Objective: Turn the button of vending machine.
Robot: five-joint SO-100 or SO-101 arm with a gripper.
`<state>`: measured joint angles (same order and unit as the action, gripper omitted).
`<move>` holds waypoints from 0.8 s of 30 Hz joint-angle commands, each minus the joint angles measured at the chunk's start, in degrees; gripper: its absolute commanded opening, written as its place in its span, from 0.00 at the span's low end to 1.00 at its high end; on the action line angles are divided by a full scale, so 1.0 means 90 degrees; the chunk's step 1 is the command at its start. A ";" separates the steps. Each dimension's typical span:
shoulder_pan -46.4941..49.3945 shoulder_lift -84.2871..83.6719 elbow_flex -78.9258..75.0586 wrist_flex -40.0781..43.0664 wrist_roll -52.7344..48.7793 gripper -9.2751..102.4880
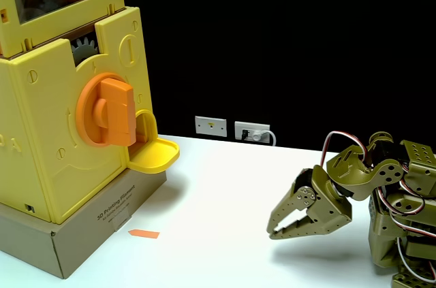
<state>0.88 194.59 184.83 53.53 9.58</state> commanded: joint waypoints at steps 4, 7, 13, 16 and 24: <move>-0.0088 -0.1582 -0.1758 -0.0166 -0.0439 0.09; -0.0186 -0.2500 -0.3203 0.0117 -0.0518 0.09; -0.0303 -0.3984 -0.6377 0.1348 -0.0586 0.09; -0.0225 -0.4053 -0.6934 0.1572 -0.0547 0.09; -0.0029 -0.3789 -0.6787 0.1680 -0.0615 0.09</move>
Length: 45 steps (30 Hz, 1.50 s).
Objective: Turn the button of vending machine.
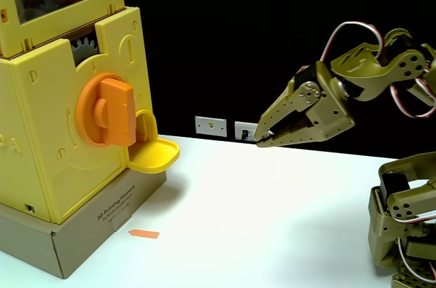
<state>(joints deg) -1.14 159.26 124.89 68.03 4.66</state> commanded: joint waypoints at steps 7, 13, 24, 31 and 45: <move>0.0381 0.0127 -0.0088 0.0195 -0.0684 0.09; 0.0293 0.0000 0.0234 -0.0928 -0.1582 0.09; 0.0225 0.0078 0.2109 -0.4658 -0.3516 0.09; 0.0459 0.0283 0.3154 -0.5615 -0.5498 0.08; 0.0264 -0.1182 0.3574 -0.8311 -0.7695 0.20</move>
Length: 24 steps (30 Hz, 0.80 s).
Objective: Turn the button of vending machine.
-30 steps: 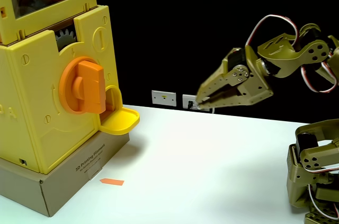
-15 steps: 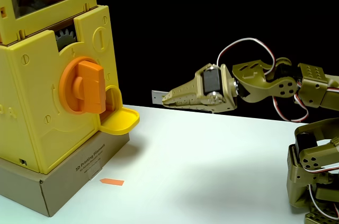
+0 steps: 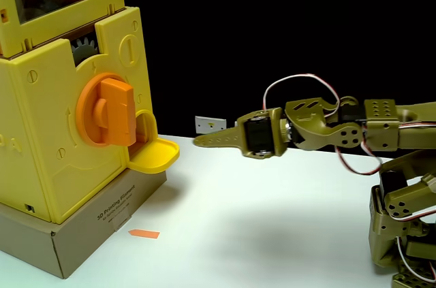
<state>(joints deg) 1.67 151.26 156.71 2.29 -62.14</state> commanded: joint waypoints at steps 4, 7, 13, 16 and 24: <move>0.0166 -0.0996 0.0049 -0.2217 -0.0674 0.34; 0.0361 -0.1514 -0.0098 -0.2695 -0.0918 0.42; 0.0664 -0.2695 -0.0898 -0.2793 -0.1074 0.52; 0.0752 -0.3193 -0.1426 -0.2656 -0.1035 0.53; 0.0820 -0.4141 -0.2588 -0.2676 -0.0771 0.49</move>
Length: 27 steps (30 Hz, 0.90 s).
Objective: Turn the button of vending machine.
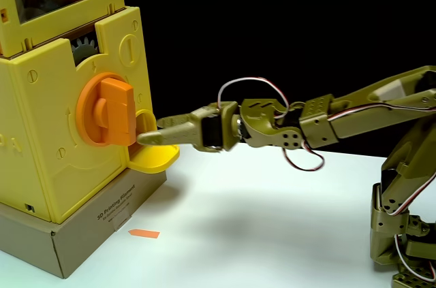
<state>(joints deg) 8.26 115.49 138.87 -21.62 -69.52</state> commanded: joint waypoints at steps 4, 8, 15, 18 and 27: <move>0.0137 -0.0605 -0.1016 -0.0215 0.0137 0.47; 0.0117 -0.0967 -0.1309 -0.0332 0.0137 0.44; 0.0088 -0.1523 -0.1709 -0.0586 0.0146 0.41; 0.0068 -0.1797 -0.1934 -0.0635 0.0088 0.38; 0.0098 -0.2354 -0.2256 -0.0947 -0.0078 0.32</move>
<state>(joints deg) 8.88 94.04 121.64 -29.18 -69.87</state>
